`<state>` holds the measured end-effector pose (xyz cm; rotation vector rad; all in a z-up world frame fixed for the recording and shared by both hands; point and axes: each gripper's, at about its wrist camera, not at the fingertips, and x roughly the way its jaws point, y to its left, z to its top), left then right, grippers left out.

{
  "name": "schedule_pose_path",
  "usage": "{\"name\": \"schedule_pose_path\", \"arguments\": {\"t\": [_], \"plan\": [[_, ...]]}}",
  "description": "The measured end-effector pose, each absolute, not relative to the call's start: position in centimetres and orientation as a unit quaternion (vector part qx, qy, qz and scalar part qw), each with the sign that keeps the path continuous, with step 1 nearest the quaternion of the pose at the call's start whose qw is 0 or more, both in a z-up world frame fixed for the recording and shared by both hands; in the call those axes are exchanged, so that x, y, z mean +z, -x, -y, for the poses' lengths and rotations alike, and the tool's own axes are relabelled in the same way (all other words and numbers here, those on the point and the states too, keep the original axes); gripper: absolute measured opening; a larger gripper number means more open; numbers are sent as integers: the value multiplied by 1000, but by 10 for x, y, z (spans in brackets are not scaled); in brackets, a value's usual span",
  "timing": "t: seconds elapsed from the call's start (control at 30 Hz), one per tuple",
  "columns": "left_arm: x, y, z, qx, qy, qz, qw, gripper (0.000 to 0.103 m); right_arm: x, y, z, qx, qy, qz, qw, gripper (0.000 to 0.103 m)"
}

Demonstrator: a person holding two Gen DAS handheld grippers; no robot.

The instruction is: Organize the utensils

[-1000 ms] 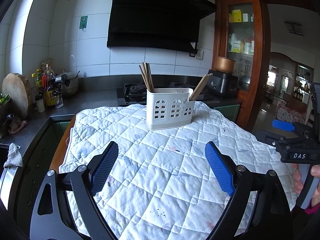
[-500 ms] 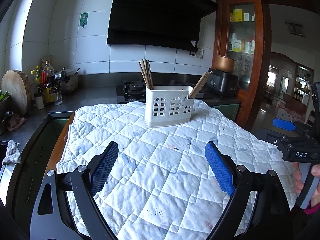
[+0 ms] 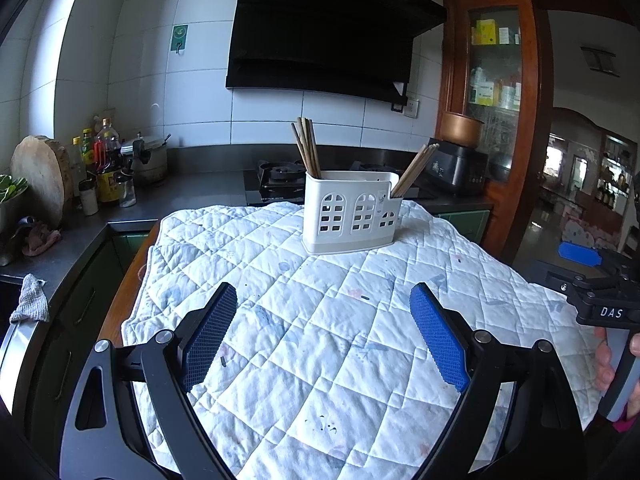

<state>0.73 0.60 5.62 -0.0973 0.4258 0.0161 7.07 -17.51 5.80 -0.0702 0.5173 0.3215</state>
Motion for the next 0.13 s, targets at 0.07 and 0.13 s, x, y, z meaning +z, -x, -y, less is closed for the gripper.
{"name": "schedule_pose_path", "arguments": {"t": [0.07, 0.13], "plan": [[55, -8, -7, 7, 51, -212, 976, 88, 56, -72, 177, 158, 34, -257, 953, 96], [54, -8, -7, 5, 51, -214, 976, 88, 55, -72, 177, 158, 34, -258, 952, 96]]}}
